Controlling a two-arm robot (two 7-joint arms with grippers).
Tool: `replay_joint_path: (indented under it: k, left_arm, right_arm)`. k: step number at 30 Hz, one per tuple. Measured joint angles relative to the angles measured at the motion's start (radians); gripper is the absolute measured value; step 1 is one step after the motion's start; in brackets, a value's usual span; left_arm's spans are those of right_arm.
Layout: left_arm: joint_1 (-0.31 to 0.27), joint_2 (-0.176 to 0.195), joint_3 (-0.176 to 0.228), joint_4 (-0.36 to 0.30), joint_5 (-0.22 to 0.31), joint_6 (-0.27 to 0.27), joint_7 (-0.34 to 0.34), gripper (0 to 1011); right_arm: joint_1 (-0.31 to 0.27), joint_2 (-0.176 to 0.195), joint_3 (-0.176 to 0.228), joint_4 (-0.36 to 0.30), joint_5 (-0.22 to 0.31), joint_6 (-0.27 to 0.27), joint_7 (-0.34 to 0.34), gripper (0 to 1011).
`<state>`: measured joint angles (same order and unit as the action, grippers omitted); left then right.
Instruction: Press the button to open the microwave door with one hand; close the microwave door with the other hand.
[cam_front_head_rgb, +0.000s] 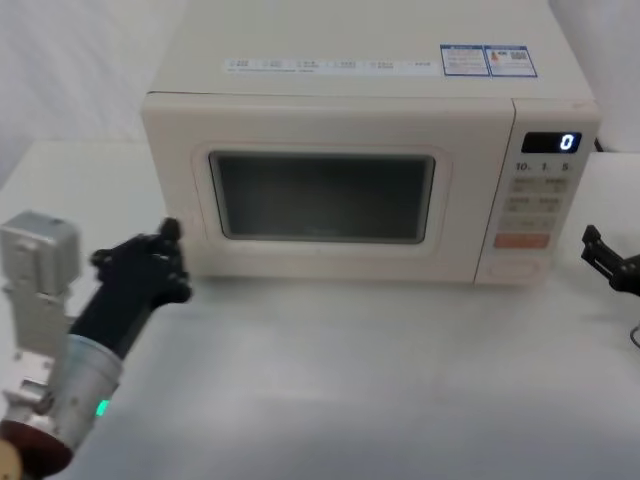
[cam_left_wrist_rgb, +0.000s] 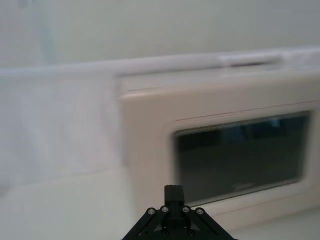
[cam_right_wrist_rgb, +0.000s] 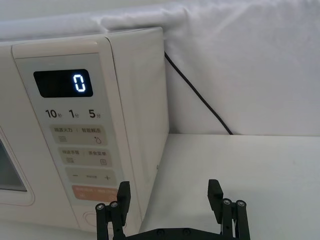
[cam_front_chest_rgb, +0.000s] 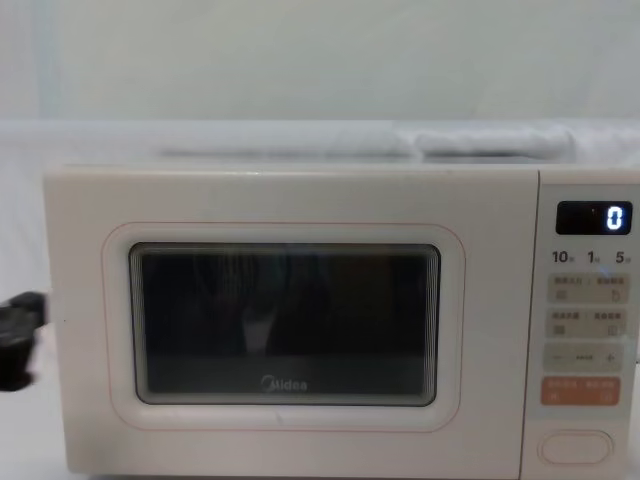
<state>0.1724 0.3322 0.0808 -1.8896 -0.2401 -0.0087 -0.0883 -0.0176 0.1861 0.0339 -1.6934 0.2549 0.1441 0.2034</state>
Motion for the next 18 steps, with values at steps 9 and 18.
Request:
replay_joint_path:
  k: [9,18]
  left_arm:
    - [0.041,-0.028,-0.119,0.057,-0.045,-0.034,0.015,0]
    - [0.040,-0.061,-0.156,0.117,-0.035,-0.056,0.022,0]
  right_arm:
    - [0.000,0.000,0.000,0.000,0.000,0.000,0.000,1002]
    - [0.000,0.000,0.000,0.000,0.000,0.000,0.000,1002]
